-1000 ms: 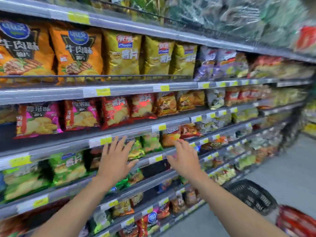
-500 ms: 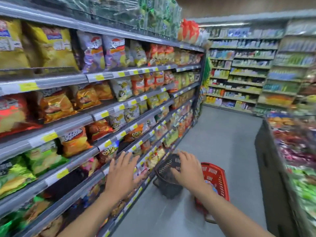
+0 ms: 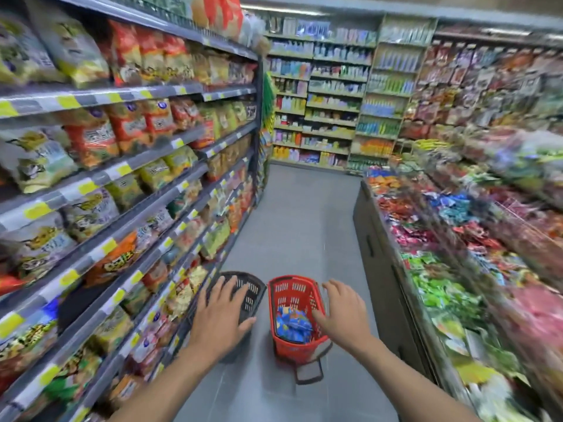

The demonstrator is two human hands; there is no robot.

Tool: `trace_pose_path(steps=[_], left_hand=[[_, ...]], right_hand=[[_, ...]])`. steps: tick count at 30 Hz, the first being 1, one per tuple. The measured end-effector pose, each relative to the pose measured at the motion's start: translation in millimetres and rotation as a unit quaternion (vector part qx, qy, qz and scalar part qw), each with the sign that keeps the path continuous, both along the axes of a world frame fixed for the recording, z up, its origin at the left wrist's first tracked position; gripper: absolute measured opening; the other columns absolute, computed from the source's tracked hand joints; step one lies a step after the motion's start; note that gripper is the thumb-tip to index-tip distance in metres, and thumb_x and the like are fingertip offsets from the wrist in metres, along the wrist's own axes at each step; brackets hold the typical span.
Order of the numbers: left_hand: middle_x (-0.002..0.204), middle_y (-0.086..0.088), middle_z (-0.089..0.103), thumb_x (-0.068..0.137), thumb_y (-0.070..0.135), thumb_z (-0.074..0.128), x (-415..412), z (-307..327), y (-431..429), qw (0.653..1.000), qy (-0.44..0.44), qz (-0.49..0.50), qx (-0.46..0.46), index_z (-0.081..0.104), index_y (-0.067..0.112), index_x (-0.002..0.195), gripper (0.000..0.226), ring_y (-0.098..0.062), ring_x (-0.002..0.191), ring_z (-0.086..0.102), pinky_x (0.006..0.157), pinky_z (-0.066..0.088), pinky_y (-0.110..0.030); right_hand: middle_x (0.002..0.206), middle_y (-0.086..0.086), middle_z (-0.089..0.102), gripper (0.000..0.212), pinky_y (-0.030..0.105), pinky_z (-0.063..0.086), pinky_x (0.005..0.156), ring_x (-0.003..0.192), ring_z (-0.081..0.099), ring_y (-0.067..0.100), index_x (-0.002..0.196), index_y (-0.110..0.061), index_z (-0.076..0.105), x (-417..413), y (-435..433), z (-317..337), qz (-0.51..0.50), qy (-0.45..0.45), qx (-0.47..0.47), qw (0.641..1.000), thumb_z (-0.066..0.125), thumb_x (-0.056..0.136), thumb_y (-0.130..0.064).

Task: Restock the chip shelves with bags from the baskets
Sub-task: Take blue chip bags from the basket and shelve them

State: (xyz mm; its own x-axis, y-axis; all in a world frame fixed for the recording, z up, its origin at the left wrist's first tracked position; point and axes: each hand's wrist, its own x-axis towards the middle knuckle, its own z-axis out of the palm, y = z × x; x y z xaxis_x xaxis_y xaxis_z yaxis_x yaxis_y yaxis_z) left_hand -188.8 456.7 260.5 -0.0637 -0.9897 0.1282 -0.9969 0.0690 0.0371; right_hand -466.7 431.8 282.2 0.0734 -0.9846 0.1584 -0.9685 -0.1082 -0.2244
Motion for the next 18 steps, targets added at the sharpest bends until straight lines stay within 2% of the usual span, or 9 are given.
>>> trace_pose_path(steps=[4, 8, 10, 18], left_hand=[[0.155, -0.006, 0.053, 0.073, 0.067, 0.076, -15, -15, -65, 0.999, 0.027, -0.035, 0.025, 0.059, 0.028, 0.145, 0.083, -0.032, 0.147, 0.046, 0.113, 0.042, -0.063], [0.172, -0.004, 0.024, 0.092, 0.068, 0.056, -32, -24, -120, 0.996, 0.044, -0.066, 0.048, 0.030, 0.030, 0.162, 0.084, -0.028, 0.161, 0.014, 0.126, 0.014, -0.058], [0.174, -0.002, 0.012, 0.096, 0.067, 0.050, -40, -32, -146, 0.994, 0.044, -0.078, 0.066, 0.019, 0.031, 0.165, 0.084, -0.026, 0.162, 0.004, 0.128, 0.006, -0.055], [0.175, -0.002, 0.006, 0.098, 0.067, 0.046, -68, -77, -259, 0.987, 0.043, -0.095, 0.122, 0.015, 0.030, 0.166, 0.083, -0.026, 0.162, 0.000, 0.128, 0.003, -0.055]], right_hand=[[0.139, 0.004, 0.059, 0.073, 0.045, 0.042, 0.109, 0.130, 0.054, 0.028, 0.138, -0.017, 0.058, -20, -50, -15, -0.028, 0.019, -0.002, 0.999, 0.064, 0.078, -0.059], [0.147, 0.000, 0.053, 0.071, 0.040, 0.035, 0.115, 0.138, 0.047, 0.021, 0.144, -0.021, 0.052, -31, -96, -25, -0.052, 0.035, 0.009, 0.998, 0.065, 0.086, -0.059], [0.150, -0.001, 0.050, 0.070, 0.039, 0.033, 0.118, 0.141, 0.044, 0.020, 0.147, -0.022, 0.049, -37, -118, -34, -0.057, 0.033, 0.023, 0.998, 0.062, 0.088, -0.059], [0.149, -0.003, 0.050, 0.069, 0.038, 0.034, 0.117, 0.139, 0.045, 0.017, 0.145, -0.024, 0.048, -58, -228, -93, -0.068, -0.001, 0.088, 0.994, 0.061, 0.088, -0.061]])
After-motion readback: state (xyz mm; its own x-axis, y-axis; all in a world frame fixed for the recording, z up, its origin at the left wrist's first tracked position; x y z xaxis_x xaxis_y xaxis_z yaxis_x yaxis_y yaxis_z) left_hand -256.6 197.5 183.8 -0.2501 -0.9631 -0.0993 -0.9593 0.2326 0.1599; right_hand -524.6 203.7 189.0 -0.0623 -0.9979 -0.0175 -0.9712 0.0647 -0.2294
